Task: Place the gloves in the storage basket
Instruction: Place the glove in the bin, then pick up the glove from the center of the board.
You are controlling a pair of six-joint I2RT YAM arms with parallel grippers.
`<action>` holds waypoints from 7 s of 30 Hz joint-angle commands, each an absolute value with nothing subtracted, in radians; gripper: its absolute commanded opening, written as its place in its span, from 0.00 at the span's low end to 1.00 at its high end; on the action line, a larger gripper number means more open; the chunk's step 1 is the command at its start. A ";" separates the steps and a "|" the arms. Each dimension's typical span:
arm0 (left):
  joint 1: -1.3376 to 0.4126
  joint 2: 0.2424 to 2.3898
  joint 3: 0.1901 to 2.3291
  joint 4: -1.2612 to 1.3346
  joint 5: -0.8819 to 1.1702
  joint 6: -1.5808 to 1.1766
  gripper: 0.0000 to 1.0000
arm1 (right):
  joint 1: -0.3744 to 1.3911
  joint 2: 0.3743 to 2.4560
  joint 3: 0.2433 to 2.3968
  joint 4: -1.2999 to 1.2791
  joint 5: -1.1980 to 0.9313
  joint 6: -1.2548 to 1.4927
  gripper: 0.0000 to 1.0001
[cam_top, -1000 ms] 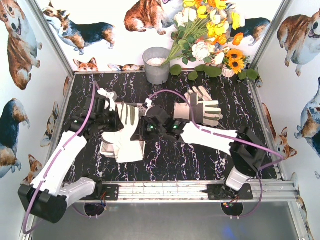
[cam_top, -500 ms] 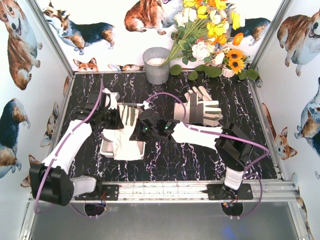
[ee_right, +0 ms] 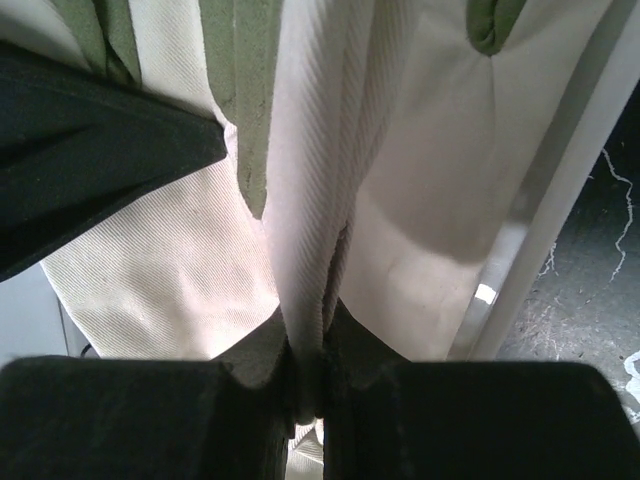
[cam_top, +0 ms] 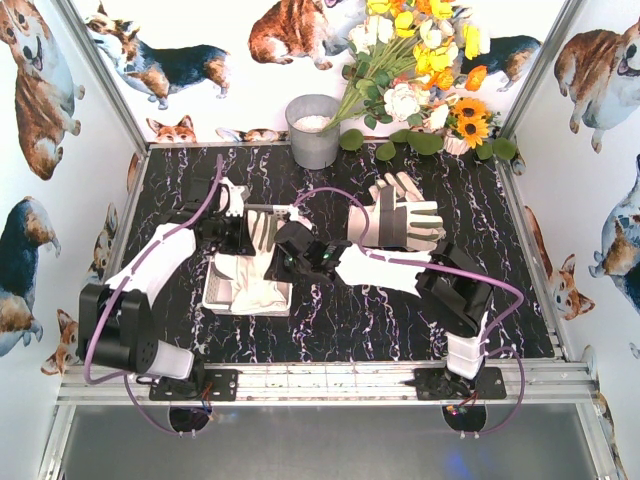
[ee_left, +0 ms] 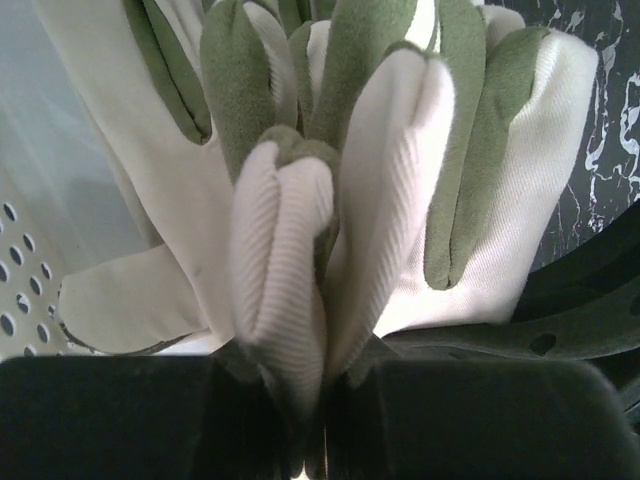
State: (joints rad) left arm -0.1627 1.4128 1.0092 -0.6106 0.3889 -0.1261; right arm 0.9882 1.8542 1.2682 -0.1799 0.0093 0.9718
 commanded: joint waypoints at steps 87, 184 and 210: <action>-0.181 1.446 0.643 -0.303 0.310 -0.405 0.06 | 1.058 1.805 1.379 -0.437 0.418 0.921 0.35; 0.098 0.993 0.764 -0.333 0.015 -0.027 0.87 | 0.181 1.611 0.794 -0.090 0.055 1.158 0.38; 0.098 1.035 0.765 -0.341 0.040 -0.016 0.88 | 0.178 1.686 0.882 -0.134 0.151 1.175 0.46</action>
State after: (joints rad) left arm 0.0856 1.0328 0.7635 -0.3565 0.0288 -0.0242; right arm 0.1822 1.6791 0.8497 -0.1001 0.0772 1.1774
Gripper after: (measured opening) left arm 0.875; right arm 0.453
